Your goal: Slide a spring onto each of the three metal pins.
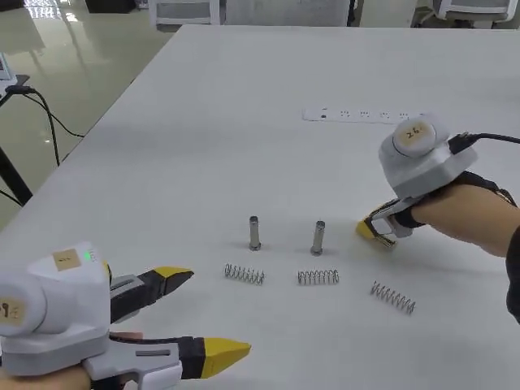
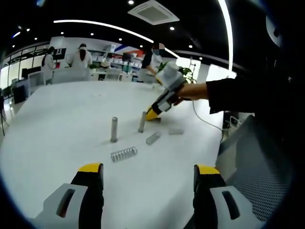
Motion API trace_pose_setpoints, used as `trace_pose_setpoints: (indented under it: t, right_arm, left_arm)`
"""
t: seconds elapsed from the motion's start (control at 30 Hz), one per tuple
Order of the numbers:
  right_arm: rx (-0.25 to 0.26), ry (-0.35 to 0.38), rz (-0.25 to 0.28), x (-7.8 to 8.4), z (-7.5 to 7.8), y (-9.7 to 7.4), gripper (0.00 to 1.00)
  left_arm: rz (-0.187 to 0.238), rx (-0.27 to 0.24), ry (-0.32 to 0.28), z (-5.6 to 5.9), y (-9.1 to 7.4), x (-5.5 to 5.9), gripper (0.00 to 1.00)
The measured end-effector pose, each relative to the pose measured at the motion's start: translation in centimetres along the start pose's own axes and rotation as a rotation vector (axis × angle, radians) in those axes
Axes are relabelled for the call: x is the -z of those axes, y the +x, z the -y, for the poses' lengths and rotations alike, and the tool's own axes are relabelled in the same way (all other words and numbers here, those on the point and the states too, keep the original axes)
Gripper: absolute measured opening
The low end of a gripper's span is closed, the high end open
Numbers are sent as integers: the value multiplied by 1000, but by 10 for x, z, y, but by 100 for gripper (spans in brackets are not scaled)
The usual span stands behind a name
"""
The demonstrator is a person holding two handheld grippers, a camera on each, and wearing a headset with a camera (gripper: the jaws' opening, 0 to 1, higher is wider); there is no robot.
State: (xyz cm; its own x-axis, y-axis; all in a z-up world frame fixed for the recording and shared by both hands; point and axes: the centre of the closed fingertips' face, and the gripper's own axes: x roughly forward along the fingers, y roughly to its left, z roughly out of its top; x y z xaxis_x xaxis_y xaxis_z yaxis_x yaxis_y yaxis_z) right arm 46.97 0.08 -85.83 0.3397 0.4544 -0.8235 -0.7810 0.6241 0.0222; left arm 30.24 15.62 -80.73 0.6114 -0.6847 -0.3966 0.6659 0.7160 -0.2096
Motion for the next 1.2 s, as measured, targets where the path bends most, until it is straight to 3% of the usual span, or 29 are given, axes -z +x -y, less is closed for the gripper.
trace_pose_setpoints:
  t: [0.57,1.2]
  right_arm:
    - [13,-2,53,-2,-9,-31,5]
    - [22,-12,85,4,-22,-55,5]
  left_arm:
    - [-2,12,14,3,1,-2,73]
    - [3,19,32,6,0,-7,73]
